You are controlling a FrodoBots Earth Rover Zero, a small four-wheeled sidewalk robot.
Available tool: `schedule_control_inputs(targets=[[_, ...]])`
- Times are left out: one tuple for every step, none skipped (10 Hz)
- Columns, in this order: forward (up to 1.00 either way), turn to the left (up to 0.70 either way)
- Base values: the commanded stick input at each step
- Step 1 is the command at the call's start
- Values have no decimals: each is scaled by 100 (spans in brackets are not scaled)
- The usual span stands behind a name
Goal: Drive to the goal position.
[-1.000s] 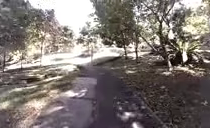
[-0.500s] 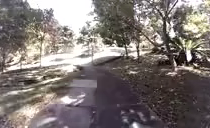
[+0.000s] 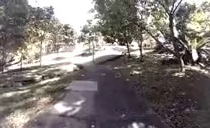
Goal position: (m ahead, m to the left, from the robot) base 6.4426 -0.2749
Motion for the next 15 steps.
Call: schedule_control_inputs(targets=[[50, 0], [50, 0], [50, 0], [50, 0], [50, 0], [50, 0], [50, 0], [50, 0], [50, 0], [50, 0], [50, 0], [50, 0], [50, 0], [50, 0], [50, 0]])
